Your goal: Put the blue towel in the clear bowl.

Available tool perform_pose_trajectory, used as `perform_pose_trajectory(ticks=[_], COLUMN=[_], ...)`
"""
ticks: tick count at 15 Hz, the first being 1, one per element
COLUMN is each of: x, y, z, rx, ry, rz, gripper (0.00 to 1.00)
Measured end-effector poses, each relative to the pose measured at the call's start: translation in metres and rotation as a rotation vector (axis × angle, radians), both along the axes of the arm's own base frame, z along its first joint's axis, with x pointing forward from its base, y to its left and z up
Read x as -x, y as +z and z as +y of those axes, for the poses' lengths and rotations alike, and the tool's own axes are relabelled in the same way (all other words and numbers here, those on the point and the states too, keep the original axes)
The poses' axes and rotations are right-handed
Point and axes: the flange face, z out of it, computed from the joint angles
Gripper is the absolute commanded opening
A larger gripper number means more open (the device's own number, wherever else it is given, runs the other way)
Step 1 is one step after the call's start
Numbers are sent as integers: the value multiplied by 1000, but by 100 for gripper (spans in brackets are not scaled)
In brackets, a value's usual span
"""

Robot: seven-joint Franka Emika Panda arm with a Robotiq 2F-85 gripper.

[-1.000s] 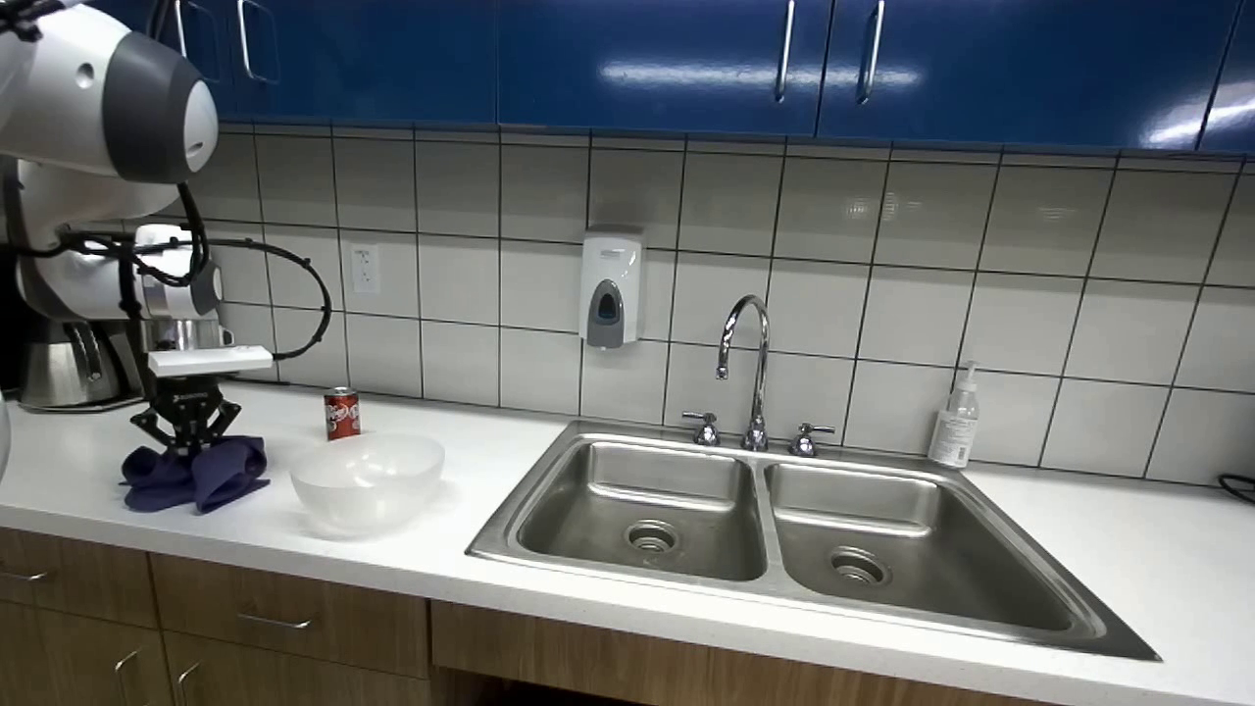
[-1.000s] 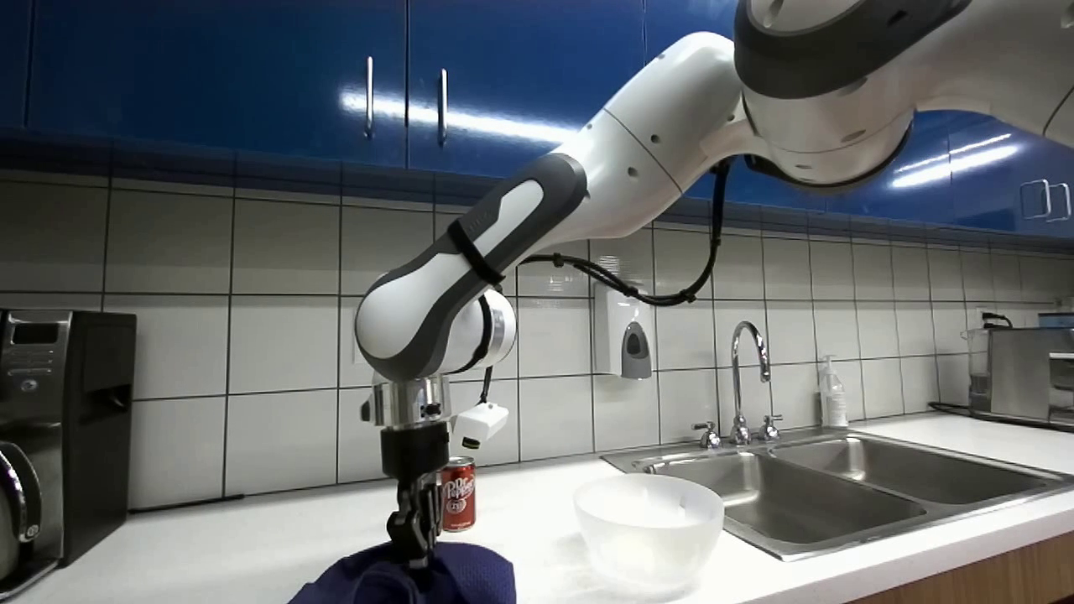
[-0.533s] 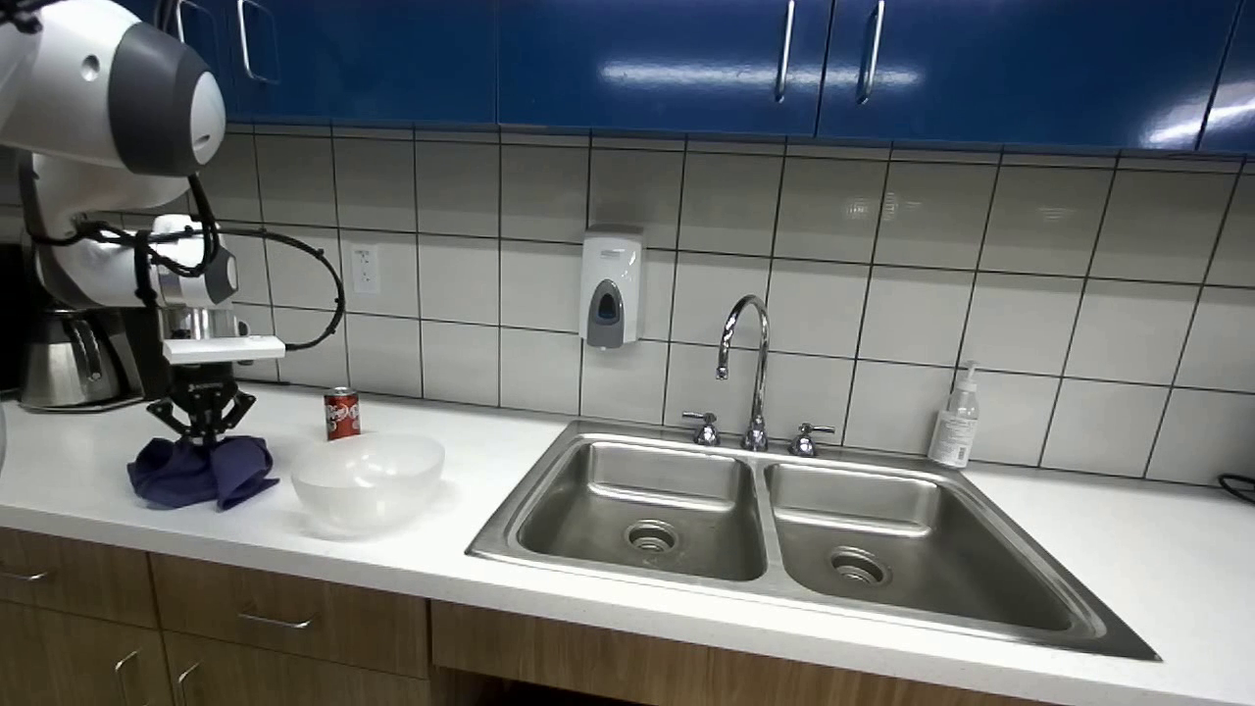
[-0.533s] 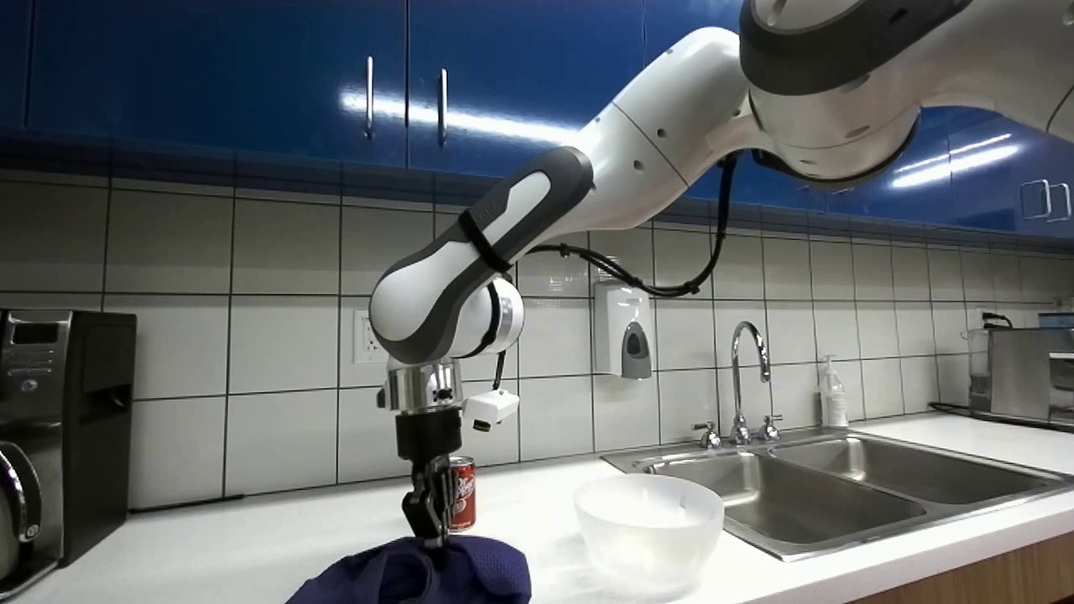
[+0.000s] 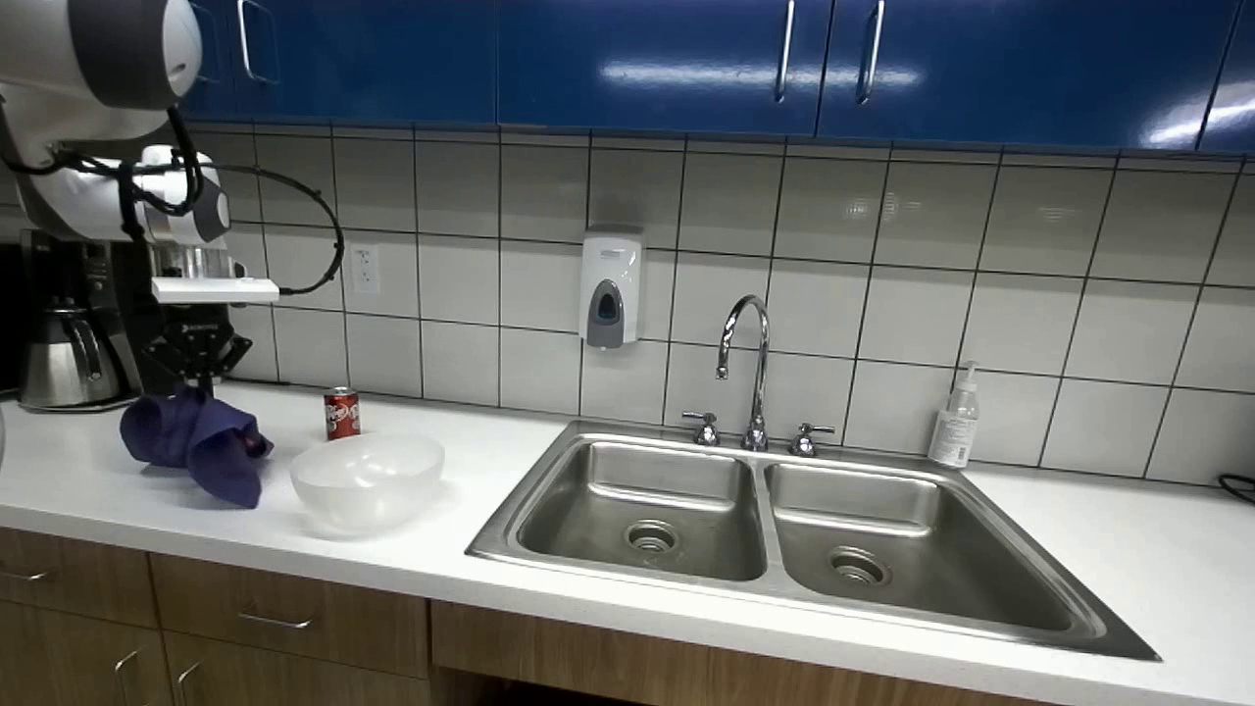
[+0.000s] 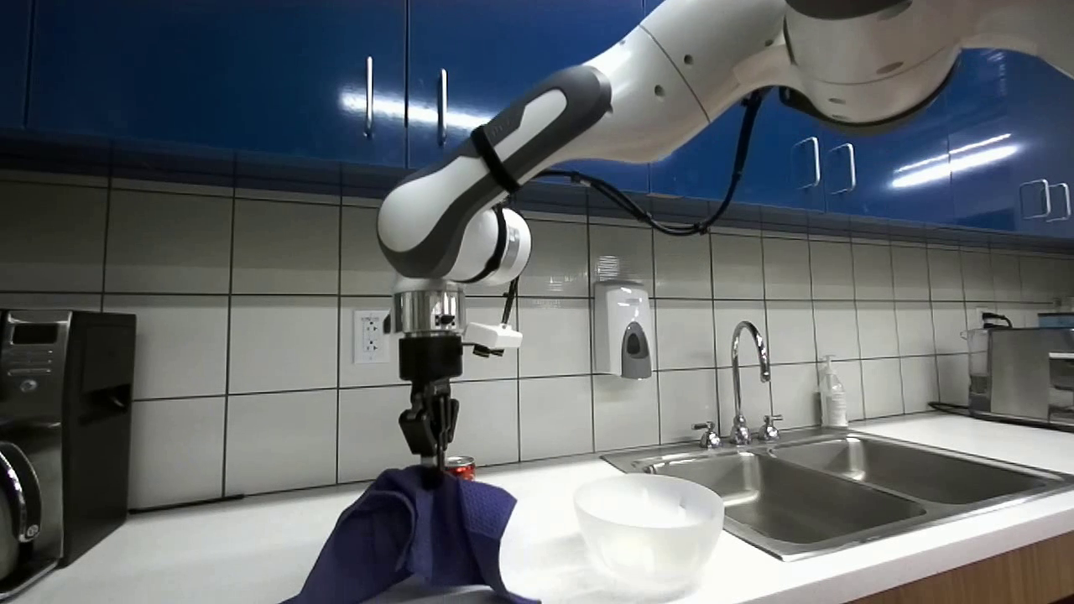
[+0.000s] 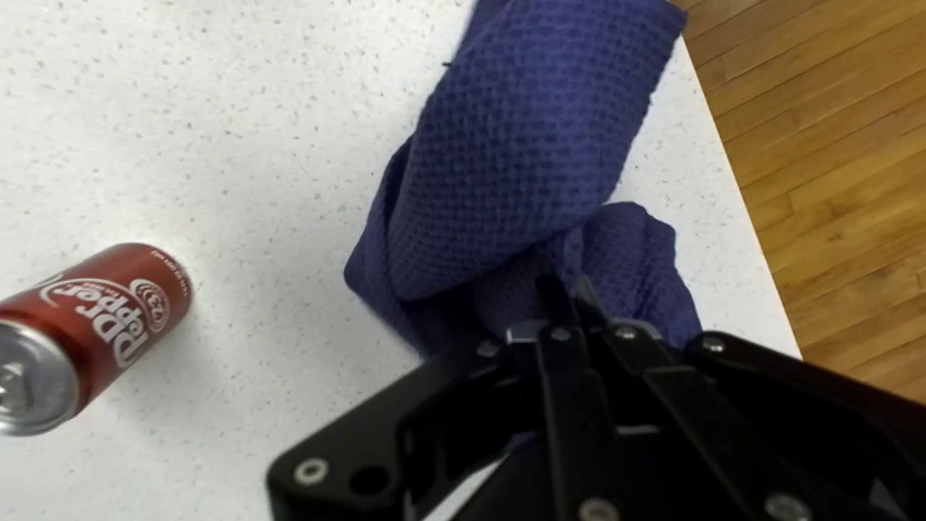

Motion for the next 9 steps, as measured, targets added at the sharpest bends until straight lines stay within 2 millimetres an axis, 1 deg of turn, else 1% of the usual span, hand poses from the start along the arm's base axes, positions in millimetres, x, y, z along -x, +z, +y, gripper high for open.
perform_pose_trajectory(ticks=[3, 5, 7, 9], x=[11, 22, 34, 46], y=[42, 65, 79, 87], z=[-1, -1, -3, -5], rx=[-38, -61, -76, -81], ry=[-32, -50, -67, -87], rz=[-14, -14, -9, -3], gripper=[1, 1, 1, 1])
